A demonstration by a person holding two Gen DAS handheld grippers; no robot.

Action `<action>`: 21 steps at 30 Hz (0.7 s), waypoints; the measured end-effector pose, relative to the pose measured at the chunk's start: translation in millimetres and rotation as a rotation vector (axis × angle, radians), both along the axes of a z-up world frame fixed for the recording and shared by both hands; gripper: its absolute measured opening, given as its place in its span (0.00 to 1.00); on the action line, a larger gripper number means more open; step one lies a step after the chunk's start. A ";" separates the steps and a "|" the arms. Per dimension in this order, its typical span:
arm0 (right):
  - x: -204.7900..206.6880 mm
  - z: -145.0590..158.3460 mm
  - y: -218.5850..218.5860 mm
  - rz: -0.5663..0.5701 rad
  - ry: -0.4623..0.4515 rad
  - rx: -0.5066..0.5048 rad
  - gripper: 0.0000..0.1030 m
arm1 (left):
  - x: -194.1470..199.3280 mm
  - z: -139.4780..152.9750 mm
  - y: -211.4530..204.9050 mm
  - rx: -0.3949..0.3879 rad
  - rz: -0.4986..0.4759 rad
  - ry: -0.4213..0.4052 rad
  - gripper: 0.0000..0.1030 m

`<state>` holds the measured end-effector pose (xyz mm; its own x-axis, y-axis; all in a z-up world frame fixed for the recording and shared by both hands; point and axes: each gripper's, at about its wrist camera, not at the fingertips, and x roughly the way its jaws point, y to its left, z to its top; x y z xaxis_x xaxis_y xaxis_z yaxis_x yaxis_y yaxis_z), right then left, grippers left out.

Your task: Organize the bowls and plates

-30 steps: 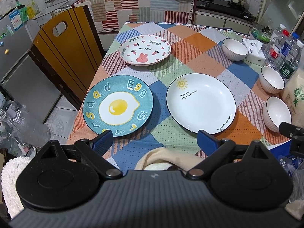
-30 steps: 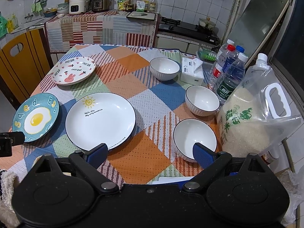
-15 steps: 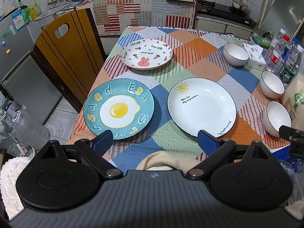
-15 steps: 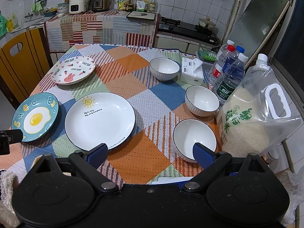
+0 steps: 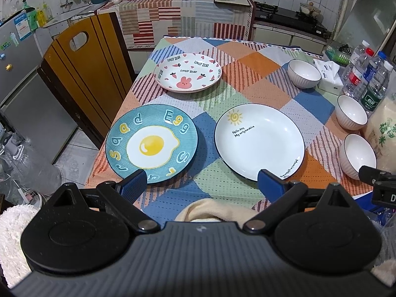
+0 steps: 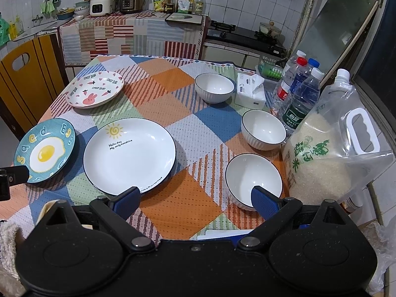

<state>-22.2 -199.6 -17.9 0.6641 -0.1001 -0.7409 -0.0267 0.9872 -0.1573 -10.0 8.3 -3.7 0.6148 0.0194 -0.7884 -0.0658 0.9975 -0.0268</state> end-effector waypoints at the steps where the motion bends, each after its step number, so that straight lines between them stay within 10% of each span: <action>1: 0.5 -0.5 -0.3 0.000 0.001 0.000 0.95 | -0.2 -0.8 -0.1 0.000 0.000 0.001 0.95; 21: 21.9 1.7 0.9 0.174 -0.085 -0.040 0.95 | 33.9 -13.6 -10.8 0.059 -0.081 0.029 0.95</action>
<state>-0.2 -198.7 -16.3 0.7338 -0.0066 -0.6793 -0.1815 0.9617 -0.2054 23.9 -2.6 -17.4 0.5935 0.0168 -0.8047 0.0157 0.9994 0.0325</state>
